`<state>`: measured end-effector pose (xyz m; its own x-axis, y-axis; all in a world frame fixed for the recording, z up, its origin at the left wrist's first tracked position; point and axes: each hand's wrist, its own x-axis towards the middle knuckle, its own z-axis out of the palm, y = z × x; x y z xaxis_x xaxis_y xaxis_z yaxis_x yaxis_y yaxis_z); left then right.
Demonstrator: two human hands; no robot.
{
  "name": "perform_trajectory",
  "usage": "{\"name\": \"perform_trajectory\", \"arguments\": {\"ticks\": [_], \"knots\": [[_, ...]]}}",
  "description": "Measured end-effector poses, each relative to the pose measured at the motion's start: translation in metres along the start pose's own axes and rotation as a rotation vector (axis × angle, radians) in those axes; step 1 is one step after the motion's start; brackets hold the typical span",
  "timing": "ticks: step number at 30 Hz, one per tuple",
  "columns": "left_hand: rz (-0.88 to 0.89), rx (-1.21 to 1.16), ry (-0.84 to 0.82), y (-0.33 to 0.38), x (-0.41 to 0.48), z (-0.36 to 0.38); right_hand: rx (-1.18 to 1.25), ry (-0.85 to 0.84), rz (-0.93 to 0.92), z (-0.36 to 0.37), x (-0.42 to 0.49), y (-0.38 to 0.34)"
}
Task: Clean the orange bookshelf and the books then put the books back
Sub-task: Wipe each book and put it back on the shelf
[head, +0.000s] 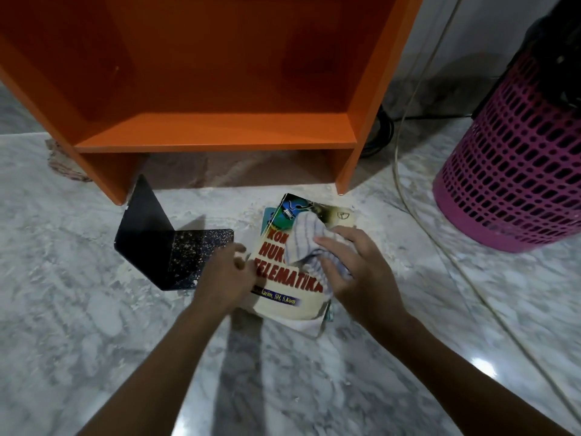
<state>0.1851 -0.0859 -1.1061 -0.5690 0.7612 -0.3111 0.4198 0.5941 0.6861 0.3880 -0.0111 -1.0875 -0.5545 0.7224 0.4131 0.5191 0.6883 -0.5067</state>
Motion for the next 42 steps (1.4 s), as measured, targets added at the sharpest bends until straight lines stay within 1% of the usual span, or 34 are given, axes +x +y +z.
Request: {"name": "perform_trajectory", "arguments": {"ticks": [2,3,4,5,6,8,9,10,11,12,13,15,16,17,18,19,20,21,22,23,25,26,27,28,29,31,32,35,39,40,41,42], "knots": [[-0.101,-0.191,-0.144,-0.012,0.001,-0.004,0.034,0.084,0.003,0.001,0.001,0.001],[-0.149,-0.27,-0.179,-0.017,0.0,-0.004,0.057,0.102,0.009,0.002,0.003,0.0],[-0.186,-0.349,-0.19,-0.02,0.0,-0.005,0.072,0.076,-0.016,0.004,0.004,-0.001],[-0.218,-0.422,-0.193,-0.024,0.001,-0.004,0.073,-0.004,-0.097,0.008,0.003,-0.003],[-0.254,-0.483,-0.207,-0.026,0.002,-0.004,0.065,-0.118,-0.219,0.015,-0.001,-0.005],[-0.313,-0.535,-0.271,-0.027,0.003,-0.006,0.072,-0.35,-0.458,0.033,-0.014,-0.008],[-0.335,-0.541,-0.309,-0.027,0.005,-0.007,0.076,-0.4,-0.528,0.042,-0.019,-0.009],[-0.345,-0.547,-0.339,-0.029,0.007,-0.008,0.069,-0.395,-0.559,0.049,-0.021,-0.006],[-0.348,-0.567,-0.354,-0.03,0.009,-0.008,0.042,-0.344,-0.555,0.054,-0.019,-0.003],[-0.352,-0.589,-0.359,-0.031,0.01,-0.008,0.007,-0.266,-0.496,0.059,-0.012,0.004],[-0.357,-0.604,-0.365,-0.031,0.01,-0.009,-0.015,-0.178,-0.365,0.061,-0.003,0.01],[-0.364,-0.601,-0.387,-0.032,0.01,-0.01,-0.019,-0.042,0.024,0.054,0.026,0.029],[-0.366,-0.601,-0.399,-0.033,0.009,-0.012,-0.038,-0.024,0.183,0.05,0.042,0.041],[-0.365,-0.607,-0.41,-0.034,0.009,-0.013,-0.06,-0.029,0.306,0.046,0.057,0.05],[-0.357,-0.613,-0.423,-0.034,0.009,-0.013,-0.062,-0.021,0.382,0.042,0.07,0.057],[-0.347,-0.614,-0.436,-0.035,0.009,-0.014,-0.043,0.007,0.413,0.039,0.081,0.056],[-0.346,-0.611,-0.446,-0.037,0.009,-0.014,-0.027,0.038,0.394,0.038,0.087,0.051],[-0.346,-0.605,-0.458,-0.041,0.009,-0.014,-0.011,0.03,0.332,0.039,0.089,0.041],[-0.345,-0.595,-0.474,-0.043,0.009,-0.013,0.017,-0.018,0.236,0.041,0.088,0.029],[-0.344,-0.587,-0.485,-0.044,0.01,-0.013,0.047,-0.113,0.113,0.046,0.084,0.017],[-0.35,-0.583,-0.463,-0.046,0.01,-0.013,0.032,-0.365,-0.189,0.058,0.071,-0.007],[-0.356,-0.582,-0.44,-0.047,0.011,-0.012,-0.005,-0.454,-0.337,0.066,0.065,-0.014],[-0.355,-0.572,-0.426,-0.047,0.011,-0.011,-0.04,-0.498,-0.429,0.075,0.063,-0.017],[-0.352,-0.565,-0.422,-0.047,0.011,-0.011,-0.044,-0.514,-0.42,0.082,0.064,-0.018],[-0.349,-0.561,-0.424,-0.048,0.011,-0.01,-0.02,-0.505,-0.336,0.086,0.071,-0.019],[-0.344,-0.561,-0.433,-0.048,0.01,-0.008,0.027,-0.424,-0.119,0.093,0.092,-0.013],[-0.342,-0.561,-0.432,-0.047,0.01,-0.008,0.008,-0.374,-0.031,0.094,0.105,-0.009],[-0.352,-0.557,-0.399,-0.042,0.009,-0.004,-0.073,-0.27,0.209,0.097,0.141,0.018],[-0.355,-0.53,-0.388,-0.04,0.009,-0.005,-0.06,-0.106,0.521,0.088,0.15,0.051],[-0.36,-0.529,-0.388,-0.039,0.009,-0.006,-0.054,-0.059,0.533,0.084,0.143,0.051],[-0.367,-0.525,-0.387,-0.04,0.009,-0.006,-0.038,-0.033,0.479,0.081,0.132,0.048],[-0.37,-0.518,-0.385,-0.04,0.01,-0.006,-0.011,-0.039,0.371,0.076,0.116,0.039]]}}
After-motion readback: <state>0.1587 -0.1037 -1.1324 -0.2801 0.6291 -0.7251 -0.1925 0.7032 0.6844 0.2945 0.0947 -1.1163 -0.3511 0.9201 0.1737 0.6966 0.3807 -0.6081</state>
